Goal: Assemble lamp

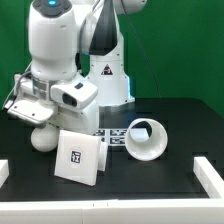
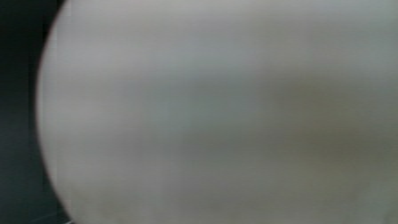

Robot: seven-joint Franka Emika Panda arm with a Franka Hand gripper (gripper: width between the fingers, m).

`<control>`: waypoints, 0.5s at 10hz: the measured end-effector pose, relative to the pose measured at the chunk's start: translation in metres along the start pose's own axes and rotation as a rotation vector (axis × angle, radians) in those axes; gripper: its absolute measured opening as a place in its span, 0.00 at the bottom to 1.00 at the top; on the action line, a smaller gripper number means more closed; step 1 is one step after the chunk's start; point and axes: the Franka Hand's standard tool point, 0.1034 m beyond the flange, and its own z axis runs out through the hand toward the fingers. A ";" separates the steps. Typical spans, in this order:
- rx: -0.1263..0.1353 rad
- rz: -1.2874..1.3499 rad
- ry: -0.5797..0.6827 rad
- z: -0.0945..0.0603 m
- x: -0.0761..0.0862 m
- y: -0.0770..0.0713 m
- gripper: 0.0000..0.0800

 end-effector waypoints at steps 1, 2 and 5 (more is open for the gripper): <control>0.009 0.006 0.019 0.003 -0.006 -0.002 0.43; 0.013 0.008 0.023 0.003 -0.008 -0.003 0.43; 0.012 0.013 0.023 0.003 -0.008 -0.003 0.43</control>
Offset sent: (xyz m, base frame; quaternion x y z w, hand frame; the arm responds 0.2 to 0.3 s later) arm -0.0054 0.0007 -0.0088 0.0020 0.0131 0.0154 0.9998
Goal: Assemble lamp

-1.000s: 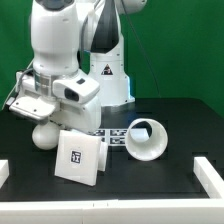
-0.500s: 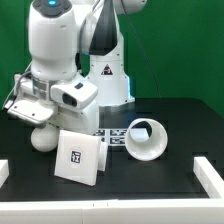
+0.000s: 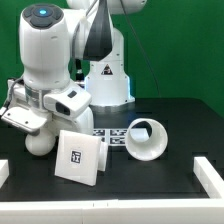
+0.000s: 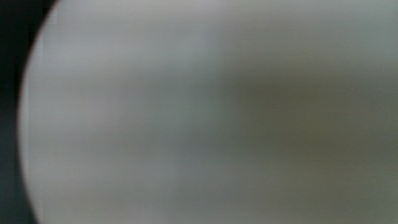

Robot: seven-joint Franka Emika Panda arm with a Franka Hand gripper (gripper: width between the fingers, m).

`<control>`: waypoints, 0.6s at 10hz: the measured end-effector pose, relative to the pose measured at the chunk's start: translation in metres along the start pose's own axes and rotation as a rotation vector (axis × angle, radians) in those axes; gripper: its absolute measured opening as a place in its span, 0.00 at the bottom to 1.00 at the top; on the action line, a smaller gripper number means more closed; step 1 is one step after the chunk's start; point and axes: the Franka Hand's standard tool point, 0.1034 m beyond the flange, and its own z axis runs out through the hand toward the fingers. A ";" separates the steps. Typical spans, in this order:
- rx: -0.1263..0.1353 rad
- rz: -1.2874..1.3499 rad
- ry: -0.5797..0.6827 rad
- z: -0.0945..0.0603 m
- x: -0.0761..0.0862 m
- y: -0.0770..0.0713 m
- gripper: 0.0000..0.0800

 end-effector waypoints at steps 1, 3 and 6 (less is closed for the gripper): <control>0.000 0.000 0.001 0.000 0.000 0.000 0.43; 0.000 0.000 0.001 0.001 0.000 0.000 0.80; 0.000 0.000 0.002 0.001 0.000 0.000 0.87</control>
Offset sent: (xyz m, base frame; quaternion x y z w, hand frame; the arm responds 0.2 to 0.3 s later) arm 0.0000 0.0000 0.0000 0.0000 0.0000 0.0000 1.0000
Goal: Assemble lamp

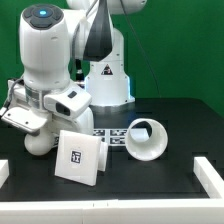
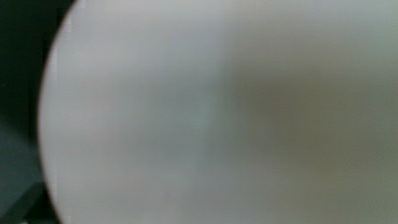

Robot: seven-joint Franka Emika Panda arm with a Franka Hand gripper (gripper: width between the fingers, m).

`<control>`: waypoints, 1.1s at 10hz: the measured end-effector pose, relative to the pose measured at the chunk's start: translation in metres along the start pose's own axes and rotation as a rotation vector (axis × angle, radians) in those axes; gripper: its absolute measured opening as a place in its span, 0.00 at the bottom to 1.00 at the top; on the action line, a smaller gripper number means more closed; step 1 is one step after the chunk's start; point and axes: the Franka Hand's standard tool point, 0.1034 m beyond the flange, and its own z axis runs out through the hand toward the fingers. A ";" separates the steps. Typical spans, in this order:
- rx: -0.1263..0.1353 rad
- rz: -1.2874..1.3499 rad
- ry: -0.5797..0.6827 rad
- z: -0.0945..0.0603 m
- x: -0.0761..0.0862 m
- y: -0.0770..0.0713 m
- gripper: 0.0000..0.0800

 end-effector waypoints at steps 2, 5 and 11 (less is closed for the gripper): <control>0.000 0.000 0.000 0.000 0.000 0.000 0.87; 0.000 0.000 0.000 0.000 0.000 0.000 0.87; 0.002 0.066 -0.112 -0.078 0.007 0.000 0.87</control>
Offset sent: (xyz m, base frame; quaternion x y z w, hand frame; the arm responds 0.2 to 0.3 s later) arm 0.0000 0.0000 0.0000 0.0000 0.0000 0.0000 1.0000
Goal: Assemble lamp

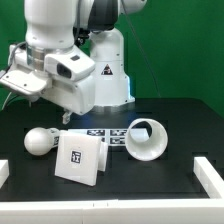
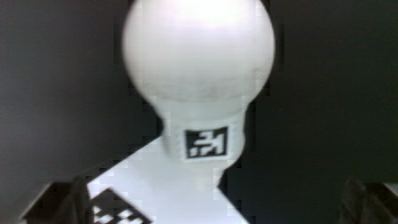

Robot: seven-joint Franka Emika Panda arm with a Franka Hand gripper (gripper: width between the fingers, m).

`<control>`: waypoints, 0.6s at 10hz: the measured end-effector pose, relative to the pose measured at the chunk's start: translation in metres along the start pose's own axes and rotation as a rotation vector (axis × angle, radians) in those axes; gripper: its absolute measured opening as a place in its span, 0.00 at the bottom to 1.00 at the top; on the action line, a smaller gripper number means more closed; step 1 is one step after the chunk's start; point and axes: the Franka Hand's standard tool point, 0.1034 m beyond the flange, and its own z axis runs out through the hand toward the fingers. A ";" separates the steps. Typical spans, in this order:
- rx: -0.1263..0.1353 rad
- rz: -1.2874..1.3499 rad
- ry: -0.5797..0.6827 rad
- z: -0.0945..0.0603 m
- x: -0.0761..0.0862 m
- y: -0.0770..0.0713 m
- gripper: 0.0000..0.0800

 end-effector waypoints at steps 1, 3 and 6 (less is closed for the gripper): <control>0.012 0.003 -0.001 -0.006 0.002 0.016 0.87; 0.009 -0.027 -0.011 -0.030 -0.006 0.039 0.87; -0.018 -0.027 -0.012 -0.034 -0.009 0.039 0.87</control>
Offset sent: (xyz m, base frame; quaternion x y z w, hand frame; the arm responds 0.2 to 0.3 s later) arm 0.0389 0.0321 0.0366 -0.1151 -0.0018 -0.0248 0.9930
